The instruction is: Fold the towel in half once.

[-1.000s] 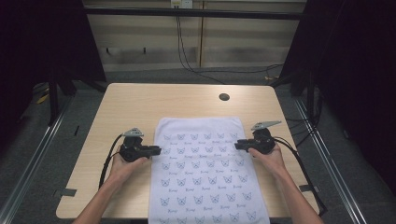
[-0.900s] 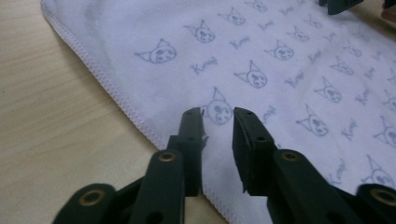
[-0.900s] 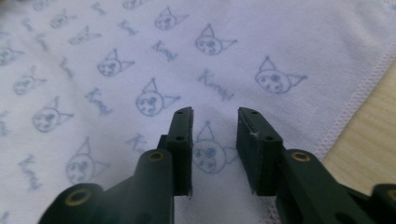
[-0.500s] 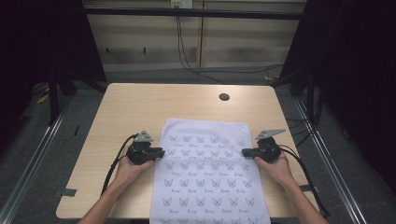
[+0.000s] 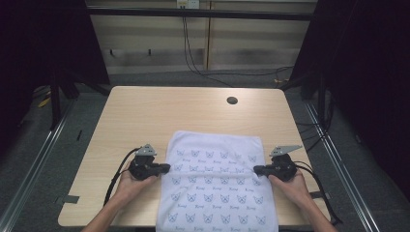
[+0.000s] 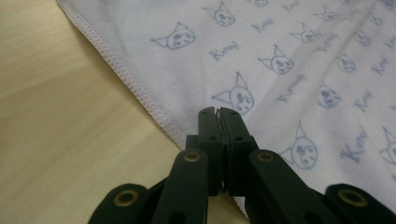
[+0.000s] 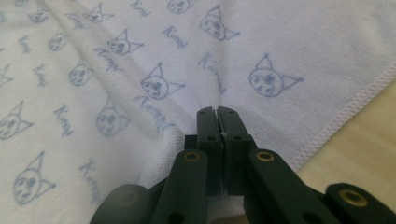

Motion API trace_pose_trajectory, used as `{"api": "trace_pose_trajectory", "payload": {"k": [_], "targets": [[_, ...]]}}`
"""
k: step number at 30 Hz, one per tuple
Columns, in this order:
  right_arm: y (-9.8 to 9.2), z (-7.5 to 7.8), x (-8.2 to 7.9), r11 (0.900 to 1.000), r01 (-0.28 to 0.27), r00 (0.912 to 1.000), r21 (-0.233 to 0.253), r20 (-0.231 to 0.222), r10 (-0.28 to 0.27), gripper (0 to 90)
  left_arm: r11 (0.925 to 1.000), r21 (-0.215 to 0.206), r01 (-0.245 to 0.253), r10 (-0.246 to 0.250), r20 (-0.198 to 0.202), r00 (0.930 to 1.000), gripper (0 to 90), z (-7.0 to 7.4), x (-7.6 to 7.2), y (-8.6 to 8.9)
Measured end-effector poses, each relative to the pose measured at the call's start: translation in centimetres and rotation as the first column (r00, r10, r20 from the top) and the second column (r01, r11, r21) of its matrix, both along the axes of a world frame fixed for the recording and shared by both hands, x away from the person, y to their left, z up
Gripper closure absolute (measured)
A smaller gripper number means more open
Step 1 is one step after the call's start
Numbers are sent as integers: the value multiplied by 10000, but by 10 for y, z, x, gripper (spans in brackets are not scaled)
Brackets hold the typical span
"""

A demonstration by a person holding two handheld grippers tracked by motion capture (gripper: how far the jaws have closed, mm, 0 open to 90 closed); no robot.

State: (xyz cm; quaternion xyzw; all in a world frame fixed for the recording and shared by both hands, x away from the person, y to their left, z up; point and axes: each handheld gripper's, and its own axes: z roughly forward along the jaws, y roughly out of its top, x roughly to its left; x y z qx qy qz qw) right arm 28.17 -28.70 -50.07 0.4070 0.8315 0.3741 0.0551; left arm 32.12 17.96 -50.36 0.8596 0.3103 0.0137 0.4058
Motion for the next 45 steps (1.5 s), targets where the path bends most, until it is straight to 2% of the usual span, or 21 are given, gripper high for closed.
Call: {"api": "trace_pose_trajectory", "payload": {"k": [2,6,8,9,11,12,15,18,21,23,25,27,30,32,34,35,40,42,43,44,45], "targets": [[1,1,-9,10000,-88,9999,38,-112,88,881,9998,-73,181,-183,-244,9995,883,1,-9,2],[6,3,-32,9989,-461,9982,51,-378,463,875,9980,23,624,-622,-491,9969,874,3,-32,6],[7,4,-38,9985,-554,9972,-4,-496,553,836,9962,31,865,-862,-607,9944,861,4,-40,9],[8,5,-39,9982,-599,9974,1,-392,599,799,9962,0,875,-873,-672,9939,853,5,-44,11],[5,9,-36,9985,-448,9988,328,-169,454,754,9959,32,904,-900,-660,9938,819,6,-45,14],[3,13,-30,9992,-143,9999,373,82,140,730,9964,83,849,-843,-633,9944,801,6,-45,15],[-5,21,-9,9975,511,9967,490,612,-540,701,9979,-72,639,-642,-562,9964,746,8,-39,16],[-12,25,16,9935,966,9911,606,863,-1017,679,9981,-555,258,-273,-278,9992,737,17,-27,19],[-12,20,40,9929,1112,9895,433,881,-1147,658,9970,-762,-169,170,6,9999,729,23,-9,21],[-10,14,54,9907,1341,9868,214,887,-1355,632,9959,-755,-490,493,13,9988,718,22,4,21],[-9,9,62,9884,1495,9854,274,778,-1513,605,9917,-826,-988,991,4,9951,701,20,19,21],[-7,4,66,9876,1570,9843,36,816,-1567,575,9867,-802,-1415,1433,174,9895,662,18,31,19],[-5,-2,68,9868,1587,9838,-311,888,-1554,541,9867,-627,-1499,1499,-63,9887,598,13,49,15],[-3,-4,67,9897,1402,9867,-280,869,-1373,546,9869,-450,-1548,1542,-172,9879,566,8,55,9],[0,-4,65,9908,1298,9877,-387,924,-1258,599,9868,-578,-1514,1501,-270,9883,547,5,59,4],[2,-4,65,9924,1199,9889,-287,918,-1168,621,9867,-552,-1527,1513,-274,9881,542,4,60,3],[5,-5,61,9949,1005,9930,-74,630,-998,842,9911,-161,-1321,1321,-46,9912,542,-1,57,-5],[4,-4,60,9941,1085,9930,6,467,-1084,861,9941,-56,-1087,1087,-53,9941,622,0,54,-8],[3,-3,61,9940,1092,9929,118,467,-1096,862,9958,53,-914,914,-118,9957,707,0,53,-8],[3,-1,61,9932,1131,9923,285,471,-1144,864,9979,14,-653,653,-268,9975,843,-1,52,-9],[2,2,60,9924,1144,9918,449,515,-1166,865,9979,42,-639,640,-294,9975,863,0,51,-10]]}}
